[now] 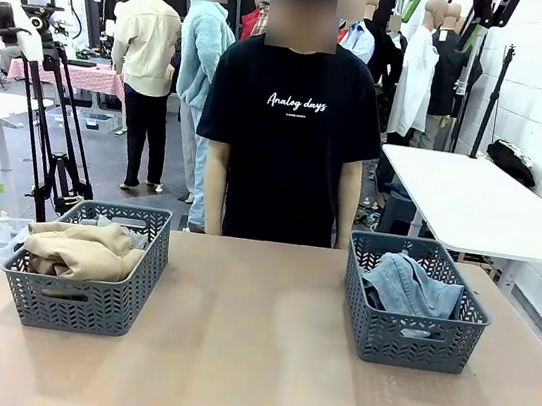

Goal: Sort the tops and bottoms.
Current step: Sort the clothes according to human instructions.

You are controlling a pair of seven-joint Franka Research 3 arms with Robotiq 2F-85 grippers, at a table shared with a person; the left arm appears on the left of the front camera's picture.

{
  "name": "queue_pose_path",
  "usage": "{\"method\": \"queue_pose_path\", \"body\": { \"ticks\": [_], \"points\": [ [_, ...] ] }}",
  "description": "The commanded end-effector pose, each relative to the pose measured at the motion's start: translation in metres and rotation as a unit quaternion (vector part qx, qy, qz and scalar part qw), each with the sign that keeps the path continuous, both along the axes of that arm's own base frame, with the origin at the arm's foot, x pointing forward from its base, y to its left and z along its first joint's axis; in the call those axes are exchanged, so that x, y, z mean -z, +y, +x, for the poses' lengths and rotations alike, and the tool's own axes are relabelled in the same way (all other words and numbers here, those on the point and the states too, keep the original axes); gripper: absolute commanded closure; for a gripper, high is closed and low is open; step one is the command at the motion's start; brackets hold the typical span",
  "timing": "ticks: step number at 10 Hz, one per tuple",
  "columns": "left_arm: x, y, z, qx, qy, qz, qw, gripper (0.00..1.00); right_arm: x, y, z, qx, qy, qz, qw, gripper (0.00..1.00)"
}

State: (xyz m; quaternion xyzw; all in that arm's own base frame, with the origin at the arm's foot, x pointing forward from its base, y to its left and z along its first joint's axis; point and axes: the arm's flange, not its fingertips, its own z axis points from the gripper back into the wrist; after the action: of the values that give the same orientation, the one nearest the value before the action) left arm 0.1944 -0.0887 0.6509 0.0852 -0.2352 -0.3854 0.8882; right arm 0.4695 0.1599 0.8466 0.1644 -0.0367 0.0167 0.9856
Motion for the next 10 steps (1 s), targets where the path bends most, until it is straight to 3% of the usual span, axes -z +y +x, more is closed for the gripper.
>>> {"method": "queue_pose_path", "body": {
  "ticks": [1, 10],
  "points": [
    [-0.0007, 0.0019, -0.0007, -0.005, 0.003, 0.004, 1.0, 0.0, -0.0017, -0.0014, 0.0006, -0.001, 0.001, -0.006, 1.0, 0.0],
    [-0.0007, 0.0019, -0.0007, -0.005, 0.003, 0.004, 1.0, 0.0, -0.0017, -0.0014, 0.0006, -0.001, 0.001, -0.006, 1.0, 0.0]
  ]
}}
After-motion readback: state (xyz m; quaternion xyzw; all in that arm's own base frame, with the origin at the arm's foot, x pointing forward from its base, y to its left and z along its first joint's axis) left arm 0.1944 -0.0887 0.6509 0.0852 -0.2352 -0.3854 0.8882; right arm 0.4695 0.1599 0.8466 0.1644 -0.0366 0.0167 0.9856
